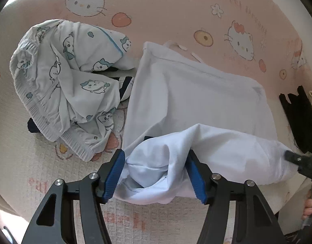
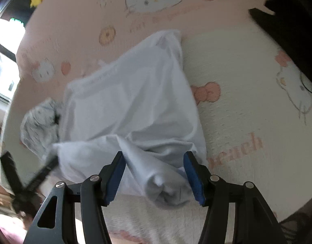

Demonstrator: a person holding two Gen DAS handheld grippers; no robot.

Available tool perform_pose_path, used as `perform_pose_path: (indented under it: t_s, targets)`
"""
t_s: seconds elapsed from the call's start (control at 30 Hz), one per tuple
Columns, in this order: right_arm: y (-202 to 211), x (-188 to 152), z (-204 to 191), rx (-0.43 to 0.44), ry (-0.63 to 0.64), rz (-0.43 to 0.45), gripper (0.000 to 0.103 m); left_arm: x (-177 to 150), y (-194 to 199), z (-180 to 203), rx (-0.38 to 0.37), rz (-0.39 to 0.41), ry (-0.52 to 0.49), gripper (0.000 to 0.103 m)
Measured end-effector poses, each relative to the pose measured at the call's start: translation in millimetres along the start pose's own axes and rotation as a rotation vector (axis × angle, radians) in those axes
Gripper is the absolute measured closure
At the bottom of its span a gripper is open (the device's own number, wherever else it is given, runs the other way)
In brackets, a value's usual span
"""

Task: Fold clothes
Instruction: 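Tuck the shirt end under with the right gripper while the left gripper holds the bundle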

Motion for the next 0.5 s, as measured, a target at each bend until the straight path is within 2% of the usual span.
perform_pose_path:
  t_s: [0.1,0.17,0.3,0.43,0.5]
  targets:
    - [21.8,-1.0,-0.7,-0.016,0.024,0.054,0.043,3.5,-1.9,-3.7,-0.013,-0.014,0.015,0.044]
    - [23.2,-3.7,-8.9,-0.034,0.07,0.073,0.037,3.6,-1.3,-5.8,-0.019,-0.022,0.027,0.044]
    - [25.9,-8.9,-25.4,-0.07,0.162,0.111,0.036,5.2,-0.7,-6.8,-0.017,-0.025,0.027,0.044]
    - [18.0,-23.9,-28.1,-0.133,0.236,0.085,0.036,4.1,3.2,-4.2,-0.009,-0.014,0.01,0.044]
    - [12.9,-30.5,-28.0,-0.131,0.25,0.076,0.038,3.5,6.2,-2.4,-0.009,-0.01,-0.003,0.044]
Point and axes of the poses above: each gripper's, at about its wrist camera, not at the fingertips, and y roughly against the way its jaws point, z to its right, x to its top, the point moved 3 cm from there along -y, roughly the way its jaws point, and after that the axes turned 10 degrees about y, right-handed, at the moved point
